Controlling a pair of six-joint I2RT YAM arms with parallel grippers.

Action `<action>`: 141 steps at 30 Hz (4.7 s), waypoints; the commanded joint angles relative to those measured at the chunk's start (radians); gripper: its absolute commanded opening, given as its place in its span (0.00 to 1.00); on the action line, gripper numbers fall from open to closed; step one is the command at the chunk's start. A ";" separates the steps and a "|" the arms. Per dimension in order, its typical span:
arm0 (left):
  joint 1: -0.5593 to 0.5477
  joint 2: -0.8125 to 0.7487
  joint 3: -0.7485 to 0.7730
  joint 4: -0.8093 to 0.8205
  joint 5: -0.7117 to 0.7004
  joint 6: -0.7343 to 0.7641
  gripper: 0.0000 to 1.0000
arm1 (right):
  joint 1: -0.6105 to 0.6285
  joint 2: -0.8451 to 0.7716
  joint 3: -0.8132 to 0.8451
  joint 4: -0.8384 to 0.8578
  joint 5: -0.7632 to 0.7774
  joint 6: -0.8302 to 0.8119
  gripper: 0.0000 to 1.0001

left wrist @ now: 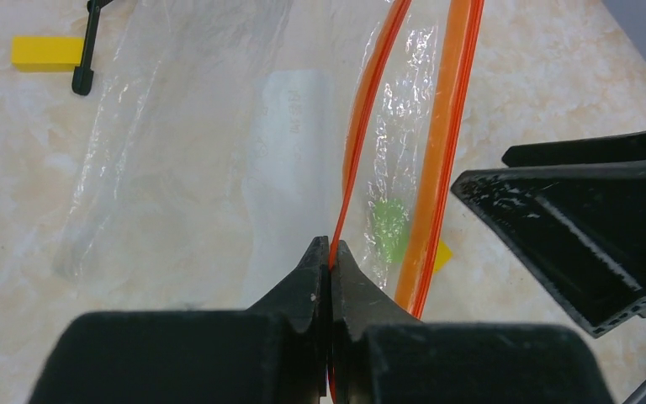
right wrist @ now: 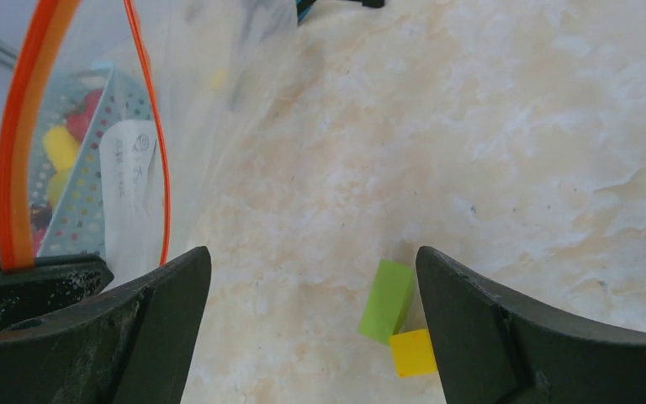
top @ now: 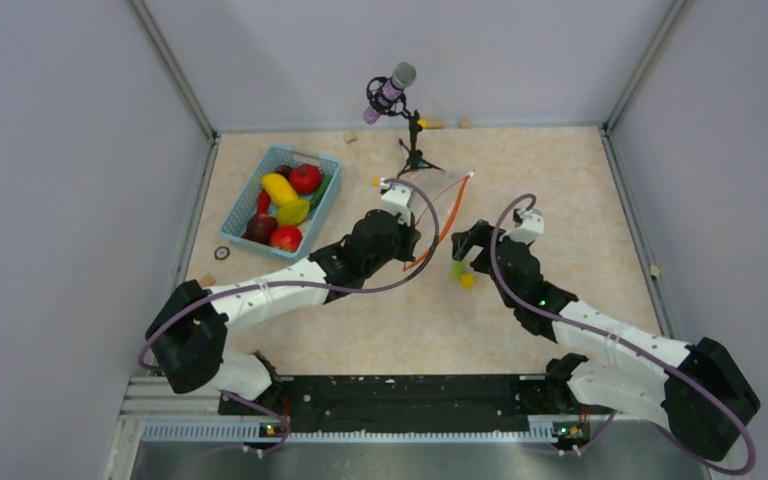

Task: Place the food in the zip-top bag and seal the zipper
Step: Open the zipper of the food storage bag.

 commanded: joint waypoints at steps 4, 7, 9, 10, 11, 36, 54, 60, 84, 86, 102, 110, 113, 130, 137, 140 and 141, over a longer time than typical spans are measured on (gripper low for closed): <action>0.000 -0.033 -0.014 0.068 -0.013 -0.002 0.00 | 0.006 0.060 0.065 0.116 -0.108 0.002 0.90; 0.000 -0.030 -0.017 0.071 -0.027 -0.011 0.00 | 0.006 0.040 0.051 0.142 -0.126 -0.001 0.90; 0.000 -0.028 -0.017 0.074 -0.007 -0.010 0.00 | 0.007 0.023 0.042 0.155 -0.126 -0.001 0.90; 0.000 -0.029 -0.016 0.072 0.004 -0.006 0.00 | 0.006 0.017 0.037 0.165 -0.124 -0.001 0.90; 0.000 -0.029 -0.016 0.074 0.008 -0.004 0.00 | 0.006 0.013 0.033 0.179 -0.126 -0.002 0.91; 0.000 -0.172 -0.099 0.139 -0.166 -0.137 0.00 | -0.063 0.162 0.347 -0.173 -0.047 -0.346 0.00; 0.014 0.009 -0.016 0.154 -0.235 -0.373 0.41 | -0.056 0.262 0.868 -0.872 -0.423 -0.815 0.00; 0.013 -0.001 -0.025 0.139 -0.181 -0.321 0.86 | -0.023 0.500 1.020 -0.947 -0.150 -0.845 0.00; 0.165 -0.046 -0.224 0.303 0.031 -0.275 0.98 | -0.012 0.615 0.813 -0.565 -0.459 -0.368 0.00; 0.165 -0.051 -0.243 0.323 0.063 -0.265 0.98 | -0.011 0.635 0.843 -0.591 -0.471 -0.367 0.00; 0.185 0.012 -0.146 0.080 -0.231 -0.265 0.97 | -0.012 0.410 0.737 -0.659 -0.349 -0.596 0.00; 0.226 0.007 -0.109 0.021 -0.211 -0.277 0.97 | -0.005 0.402 0.850 -0.699 -0.200 -1.112 0.00; 0.227 0.004 -0.097 0.018 -0.202 -0.276 0.97 | 0.044 0.424 0.859 -0.777 -0.146 -1.330 0.00; 0.224 -0.106 -0.061 0.036 0.268 -0.144 0.98 | 0.104 0.571 0.957 -0.806 -0.106 -1.196 0.00; 0.223 -0.247 -0.145 0.038 0.290 -0.150 0.98 | 0.034 0.568 1.029 -0.778 -0.168 -1.030 0.00; 0.224 -0.291 -0.155 -0.020 0.087 -0.173 0.98 | 0.012 0.547 1.018 -0.773 -0.247 -1.025 0.00; 0.226 -0.301 -0.149 -0.062 0.011 -0.186 0.98 | 0.012 0.544 1.017 -0.772 -0.241 -1.020 0.00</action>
